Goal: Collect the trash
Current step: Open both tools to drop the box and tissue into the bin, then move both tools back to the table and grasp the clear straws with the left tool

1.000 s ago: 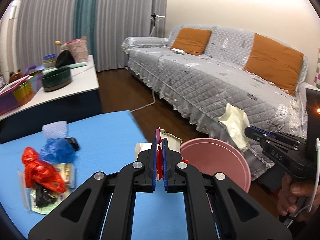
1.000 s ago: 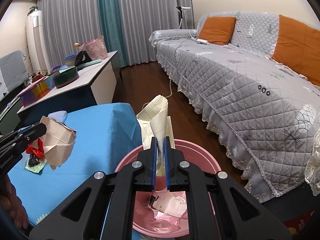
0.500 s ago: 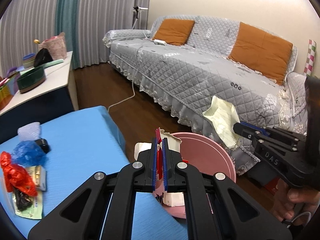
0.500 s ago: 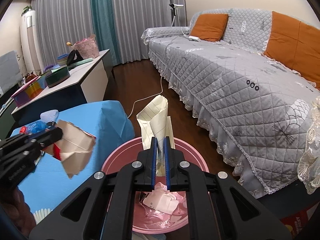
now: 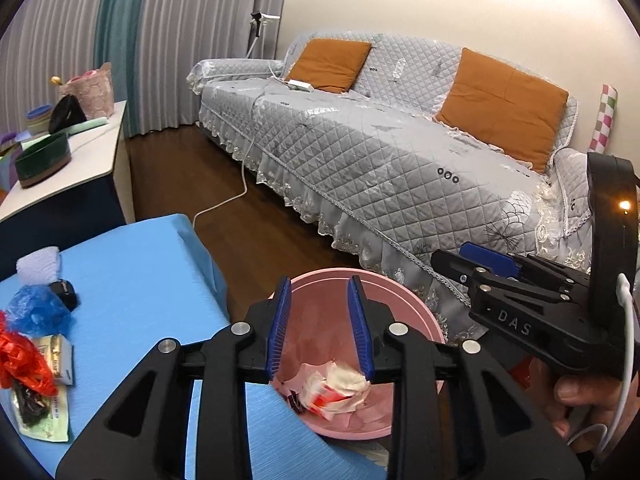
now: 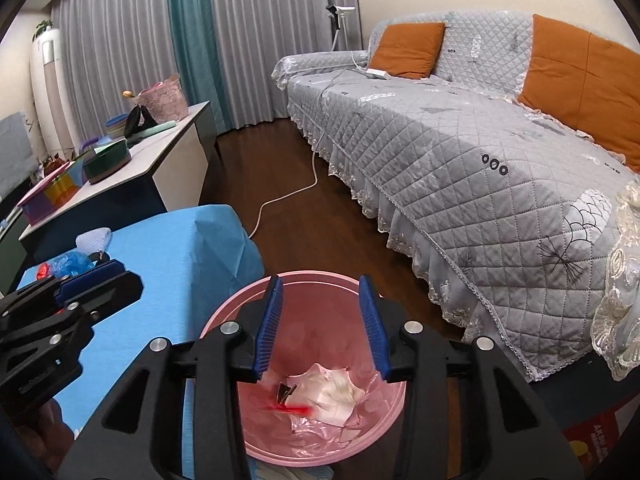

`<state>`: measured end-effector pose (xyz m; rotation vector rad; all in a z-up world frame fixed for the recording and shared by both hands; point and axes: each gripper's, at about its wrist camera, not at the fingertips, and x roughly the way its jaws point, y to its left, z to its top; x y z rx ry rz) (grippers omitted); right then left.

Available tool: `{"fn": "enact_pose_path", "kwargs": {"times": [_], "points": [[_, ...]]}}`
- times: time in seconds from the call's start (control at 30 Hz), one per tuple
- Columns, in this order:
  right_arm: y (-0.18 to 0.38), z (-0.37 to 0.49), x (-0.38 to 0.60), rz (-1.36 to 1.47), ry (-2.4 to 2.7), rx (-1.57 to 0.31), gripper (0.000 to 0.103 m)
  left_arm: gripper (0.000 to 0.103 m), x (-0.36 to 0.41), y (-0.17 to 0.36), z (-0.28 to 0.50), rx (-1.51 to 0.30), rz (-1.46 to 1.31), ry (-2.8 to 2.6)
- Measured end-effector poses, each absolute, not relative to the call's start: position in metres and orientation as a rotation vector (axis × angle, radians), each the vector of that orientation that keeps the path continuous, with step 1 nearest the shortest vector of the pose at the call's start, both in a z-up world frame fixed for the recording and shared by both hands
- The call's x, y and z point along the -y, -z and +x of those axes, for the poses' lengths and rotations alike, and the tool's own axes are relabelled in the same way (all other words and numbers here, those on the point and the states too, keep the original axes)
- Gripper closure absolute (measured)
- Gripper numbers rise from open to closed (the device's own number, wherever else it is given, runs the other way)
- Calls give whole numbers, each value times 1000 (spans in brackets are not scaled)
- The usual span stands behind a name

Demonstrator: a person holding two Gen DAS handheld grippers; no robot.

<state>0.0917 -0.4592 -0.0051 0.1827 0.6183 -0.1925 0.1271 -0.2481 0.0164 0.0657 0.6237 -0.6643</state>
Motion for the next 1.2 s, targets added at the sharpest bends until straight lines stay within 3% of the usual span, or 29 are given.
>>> {"fn": "enact_pose_path", "kwargs": {"times": [0.33, 1.2], "points": [[4, 105, 426, 169, 141, -608, 62, 74, 209, -28, 130, -599, 47, 582], [-5, 149, 272, 105, -142, -573, 64, 74, -1, -24, 143, -602, -54, 200]]}}
